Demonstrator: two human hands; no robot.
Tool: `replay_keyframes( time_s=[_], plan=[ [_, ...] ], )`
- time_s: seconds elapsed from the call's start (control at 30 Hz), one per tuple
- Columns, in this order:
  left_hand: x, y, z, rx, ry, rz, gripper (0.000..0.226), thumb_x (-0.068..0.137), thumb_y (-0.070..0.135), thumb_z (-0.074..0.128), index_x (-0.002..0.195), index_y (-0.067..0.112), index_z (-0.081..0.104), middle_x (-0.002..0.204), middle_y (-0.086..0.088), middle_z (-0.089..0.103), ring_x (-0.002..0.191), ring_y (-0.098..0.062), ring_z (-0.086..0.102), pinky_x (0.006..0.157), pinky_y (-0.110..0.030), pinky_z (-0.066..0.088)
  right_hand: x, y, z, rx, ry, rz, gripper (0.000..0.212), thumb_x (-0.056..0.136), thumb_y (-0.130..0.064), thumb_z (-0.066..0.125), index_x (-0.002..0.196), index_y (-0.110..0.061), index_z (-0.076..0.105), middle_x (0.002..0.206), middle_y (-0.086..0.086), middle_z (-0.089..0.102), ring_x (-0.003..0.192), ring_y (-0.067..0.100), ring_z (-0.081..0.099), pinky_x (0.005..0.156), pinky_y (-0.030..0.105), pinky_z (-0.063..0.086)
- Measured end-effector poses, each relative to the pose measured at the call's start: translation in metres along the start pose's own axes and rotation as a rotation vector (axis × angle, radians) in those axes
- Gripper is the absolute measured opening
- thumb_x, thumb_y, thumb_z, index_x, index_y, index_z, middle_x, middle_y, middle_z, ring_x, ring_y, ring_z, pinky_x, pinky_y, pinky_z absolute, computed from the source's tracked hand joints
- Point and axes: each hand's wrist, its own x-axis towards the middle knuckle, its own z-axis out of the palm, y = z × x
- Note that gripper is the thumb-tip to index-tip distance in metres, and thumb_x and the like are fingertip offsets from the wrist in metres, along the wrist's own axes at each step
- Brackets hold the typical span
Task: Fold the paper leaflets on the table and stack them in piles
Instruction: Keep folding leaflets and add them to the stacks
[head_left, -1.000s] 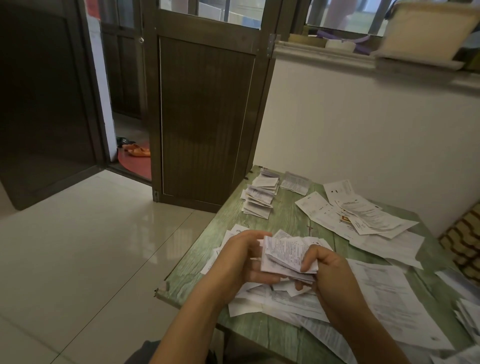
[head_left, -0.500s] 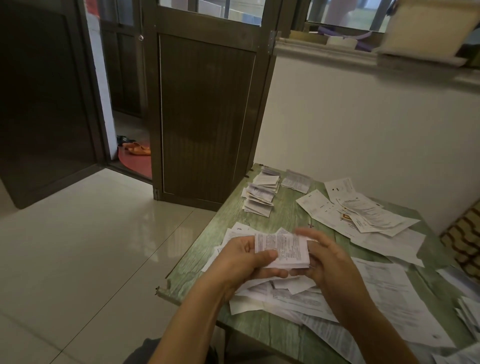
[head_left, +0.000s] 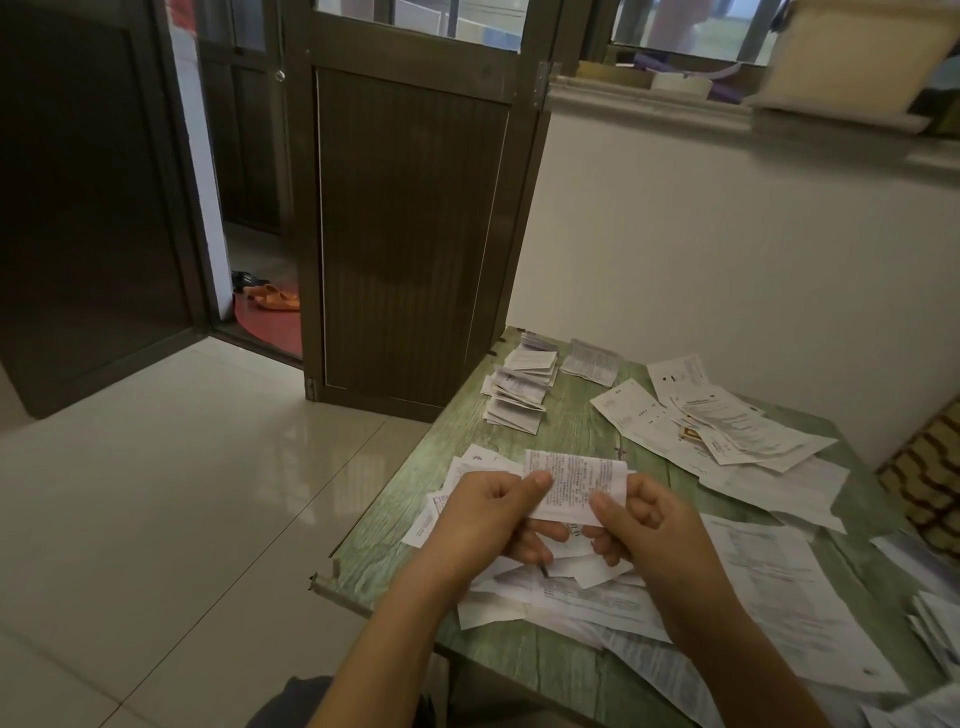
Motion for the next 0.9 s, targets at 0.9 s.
replay_keyframes(
  time_s=[0.9],
  plan=[
    [0.0026,-0.0035,0.0044,-0.097,0.013,0.049,0.020,0.091,0.023,0.057,0.091,0.006,0.068,0.068,-0.006,0.071,0.054,-0.009,0.063,0.055,-0.016,0.050,0.0023,0.0005,0.0016,0.102,-0.044,0.035,0.013,0.091,-0.009,0.054,0.091,-0.008,0.066,0.054,0.003,0.059,0.049,0.010,0.049,0.048,0.020,0.040]
  ],
)
